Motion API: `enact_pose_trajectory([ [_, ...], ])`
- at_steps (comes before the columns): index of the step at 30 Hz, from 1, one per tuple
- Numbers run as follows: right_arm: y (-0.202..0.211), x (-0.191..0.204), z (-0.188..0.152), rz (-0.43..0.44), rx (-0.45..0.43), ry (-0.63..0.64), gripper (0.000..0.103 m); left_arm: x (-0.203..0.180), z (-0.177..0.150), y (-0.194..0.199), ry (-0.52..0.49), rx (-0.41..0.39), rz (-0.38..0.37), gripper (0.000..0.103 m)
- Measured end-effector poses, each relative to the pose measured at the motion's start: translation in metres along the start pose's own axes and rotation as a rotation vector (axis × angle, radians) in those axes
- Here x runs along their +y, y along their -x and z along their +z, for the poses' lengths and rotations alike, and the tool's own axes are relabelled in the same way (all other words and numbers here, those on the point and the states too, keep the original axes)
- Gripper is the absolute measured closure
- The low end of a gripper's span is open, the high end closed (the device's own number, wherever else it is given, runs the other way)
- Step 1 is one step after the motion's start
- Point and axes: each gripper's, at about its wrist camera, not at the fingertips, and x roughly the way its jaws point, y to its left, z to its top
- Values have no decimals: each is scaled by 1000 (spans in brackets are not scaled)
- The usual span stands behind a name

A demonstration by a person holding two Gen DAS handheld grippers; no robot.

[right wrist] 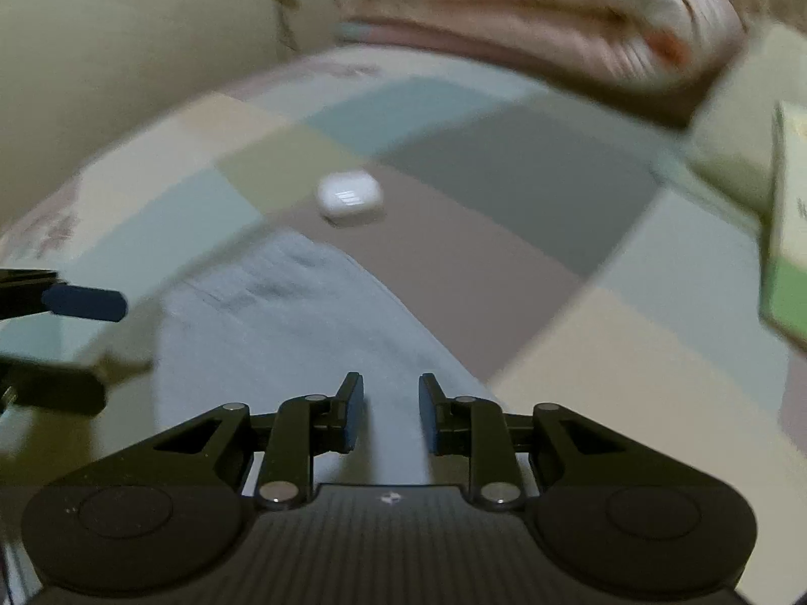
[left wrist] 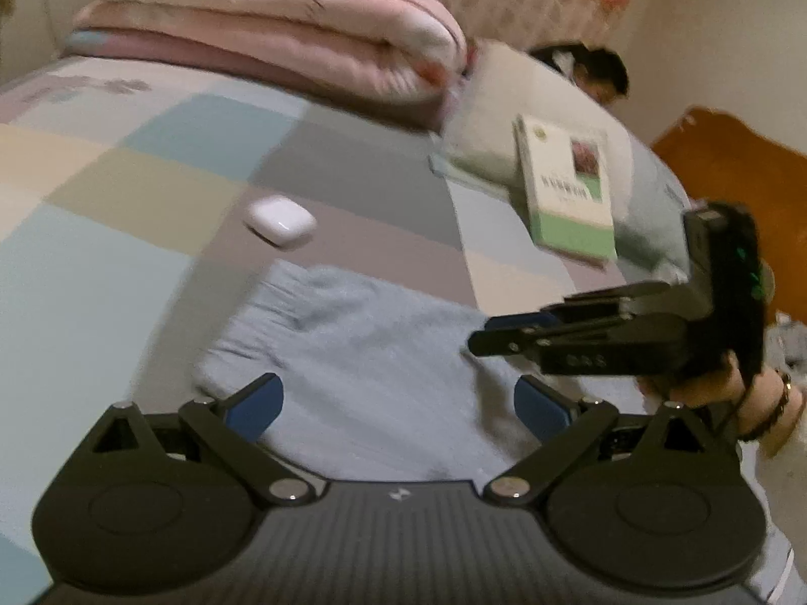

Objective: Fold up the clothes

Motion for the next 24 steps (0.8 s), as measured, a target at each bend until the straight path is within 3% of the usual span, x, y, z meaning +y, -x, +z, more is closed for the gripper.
enact_pose_trajectory([
  [4, -25, -4, -1, -8, -48, -50, 72, -8, -5, -15, -32, 47, 11, 5],
  [8, -34, 9, 6, -7, -74, -26, 67, -1, -5, -7, -12, 28, 38, 5],
  [13, 17, 6, -6, -56, -15, 28, 63, 4, -3, 3, 5, 6, 35, 5],
  [16, 69, 2, -35, -112, 1, 13, 56, -4, -3, -2, -15, 19, 47, 5],
  [19, 107, 7, -78, -172, 14, -6, 55, -25, -9, -18, -82, 46, 109, 5],
  [24, 119, 14, -143, -268, 67, -40, 55, -57, -24, -55, -218, 65, 207, 5],
])
